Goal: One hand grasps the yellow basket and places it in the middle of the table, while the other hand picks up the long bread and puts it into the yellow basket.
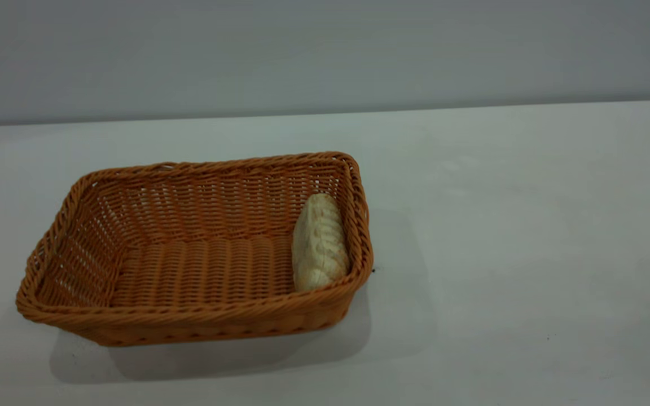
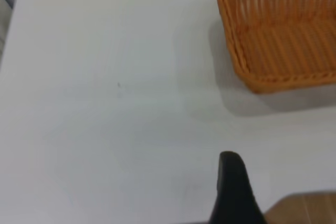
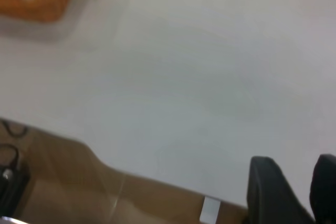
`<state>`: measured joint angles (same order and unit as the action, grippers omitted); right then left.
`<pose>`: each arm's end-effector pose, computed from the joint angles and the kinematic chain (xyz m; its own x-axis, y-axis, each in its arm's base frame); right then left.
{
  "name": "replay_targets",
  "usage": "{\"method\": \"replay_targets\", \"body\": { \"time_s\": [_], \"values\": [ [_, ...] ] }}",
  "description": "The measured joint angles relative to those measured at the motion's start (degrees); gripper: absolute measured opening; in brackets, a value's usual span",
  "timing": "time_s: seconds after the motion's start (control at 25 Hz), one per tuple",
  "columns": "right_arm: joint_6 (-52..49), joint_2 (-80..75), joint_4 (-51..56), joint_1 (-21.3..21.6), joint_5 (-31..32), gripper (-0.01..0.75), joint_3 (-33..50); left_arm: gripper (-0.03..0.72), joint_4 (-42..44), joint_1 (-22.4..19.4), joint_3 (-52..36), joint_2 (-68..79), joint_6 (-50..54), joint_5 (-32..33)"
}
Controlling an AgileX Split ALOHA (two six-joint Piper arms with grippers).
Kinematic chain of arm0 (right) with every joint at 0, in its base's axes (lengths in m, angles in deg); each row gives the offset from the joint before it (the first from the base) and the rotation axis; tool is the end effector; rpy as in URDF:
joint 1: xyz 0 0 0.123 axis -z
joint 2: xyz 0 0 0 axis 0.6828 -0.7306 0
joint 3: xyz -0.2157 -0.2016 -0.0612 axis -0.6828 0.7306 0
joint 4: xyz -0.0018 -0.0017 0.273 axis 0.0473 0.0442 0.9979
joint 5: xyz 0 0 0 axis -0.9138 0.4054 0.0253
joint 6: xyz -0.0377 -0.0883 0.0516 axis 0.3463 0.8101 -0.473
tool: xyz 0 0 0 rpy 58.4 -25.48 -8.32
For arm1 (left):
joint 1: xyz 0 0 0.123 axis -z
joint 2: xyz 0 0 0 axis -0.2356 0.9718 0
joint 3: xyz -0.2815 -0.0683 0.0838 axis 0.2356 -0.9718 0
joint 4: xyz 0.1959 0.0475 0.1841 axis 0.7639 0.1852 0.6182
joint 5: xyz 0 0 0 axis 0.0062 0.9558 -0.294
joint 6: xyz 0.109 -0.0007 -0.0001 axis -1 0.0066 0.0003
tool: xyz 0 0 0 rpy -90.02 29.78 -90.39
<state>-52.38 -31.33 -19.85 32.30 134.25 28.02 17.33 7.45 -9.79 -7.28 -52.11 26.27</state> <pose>0.0287 0.0112 0.2925 -0.6337 -0.2197 -0.7418 -0.2878 0.9569 -0.0376 0.0056 -0.0075 0.2887 -0.5113 0.0694 -0.8566 0.0197 0.9974 0.0690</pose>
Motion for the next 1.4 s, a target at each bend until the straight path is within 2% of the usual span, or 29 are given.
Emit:
{"method": "replay_targets", "body": {
  "time_s": [0.16,1.16,1.4],
  "values": [
    [0.0,0.0,-0.6,0.0,-4.9,0.237,5.3,0.537,0.0,0.0,-3.4,0.0,1.0,-0.6],
    [0.0,0.1,-1.3,0.0,-3.4,0.238,6.0,0.537,0.1,0.0,-4.0,0.0,1.4,-1.3],
    [0.0,4.9,-1.3,4.7,-3.3,0.238,6.0,0.537,0.1,0.0,-4.0,-1.0,1.4,-1.3]
  ]
}}
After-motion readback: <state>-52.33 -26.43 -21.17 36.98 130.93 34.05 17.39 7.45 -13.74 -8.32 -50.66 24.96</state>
